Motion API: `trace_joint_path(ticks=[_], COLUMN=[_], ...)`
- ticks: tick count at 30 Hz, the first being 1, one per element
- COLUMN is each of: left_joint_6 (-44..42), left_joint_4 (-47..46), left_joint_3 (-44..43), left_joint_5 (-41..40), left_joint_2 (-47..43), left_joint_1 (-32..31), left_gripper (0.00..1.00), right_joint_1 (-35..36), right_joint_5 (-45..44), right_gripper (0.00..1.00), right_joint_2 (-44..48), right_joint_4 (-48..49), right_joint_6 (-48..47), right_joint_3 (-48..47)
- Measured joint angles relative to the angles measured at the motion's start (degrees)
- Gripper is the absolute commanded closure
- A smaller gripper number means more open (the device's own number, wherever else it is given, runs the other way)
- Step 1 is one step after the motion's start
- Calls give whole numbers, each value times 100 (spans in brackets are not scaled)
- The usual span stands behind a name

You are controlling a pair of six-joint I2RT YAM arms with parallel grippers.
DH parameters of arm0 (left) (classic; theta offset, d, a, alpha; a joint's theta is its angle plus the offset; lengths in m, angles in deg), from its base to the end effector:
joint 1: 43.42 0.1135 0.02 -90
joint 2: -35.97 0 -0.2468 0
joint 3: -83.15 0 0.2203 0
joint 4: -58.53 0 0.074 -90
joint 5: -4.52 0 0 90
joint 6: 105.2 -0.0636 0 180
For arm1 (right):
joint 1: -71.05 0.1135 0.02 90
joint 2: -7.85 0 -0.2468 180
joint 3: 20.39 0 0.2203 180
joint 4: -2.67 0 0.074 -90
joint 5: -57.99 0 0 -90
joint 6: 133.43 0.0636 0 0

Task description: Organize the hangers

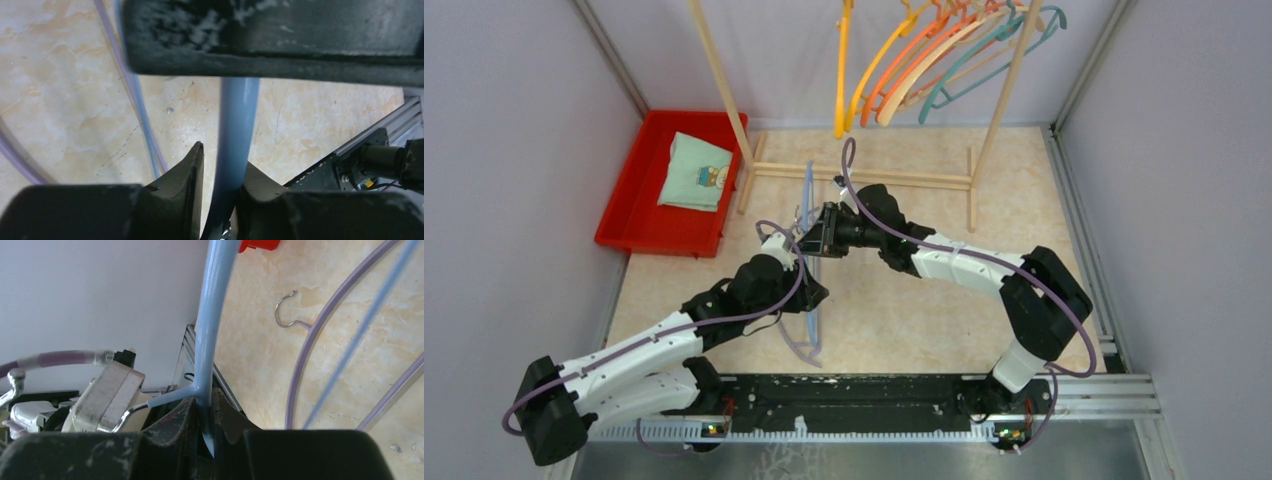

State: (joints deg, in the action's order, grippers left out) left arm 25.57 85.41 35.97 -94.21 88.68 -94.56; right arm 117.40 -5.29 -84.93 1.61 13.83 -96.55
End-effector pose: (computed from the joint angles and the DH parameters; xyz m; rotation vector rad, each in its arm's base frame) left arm 0.1363 -0.1538 0.2153 0.1083 2.2287 -0.7625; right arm 0.2331 0.2858 0.2573 -0.1699 2.2122 1.5766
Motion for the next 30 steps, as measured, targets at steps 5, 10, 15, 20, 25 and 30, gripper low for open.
trace_joint_path(ticks=[5,10,15,20,25,30], left_joint_6=[33,85,87,-361,-1075,-1797], left_joint_4=[-282,22,1073,1438,1403,1047], left_joint_3=[-83,-192,-597,-1119,-2055,-2800], left_joint_5=[59,-317,-1071,-1388,-1154,-345], left_joint_2=[238,315,518,498,726,1204], left_joint_1=[-87,-98,-83,-66,476,1856], left_gripper=[100,100,100,100,100,100], right_joint_1=[-4,-55,-131,-345,-378,-378], right_joint_5=[-72,-173,-566,-1427,-2135,-2557], right_gripper=[83,43,33,34,35,36], right_joint_2=[20,297,1220,2424,3300,3838], right_joint_4=[-28,-540,-1825,-3241,-4253,-4883], right_joint_6=[142,101,-461,-1305,-1858,-2020], right_joint_3=[0,0,4,227,647,1080])
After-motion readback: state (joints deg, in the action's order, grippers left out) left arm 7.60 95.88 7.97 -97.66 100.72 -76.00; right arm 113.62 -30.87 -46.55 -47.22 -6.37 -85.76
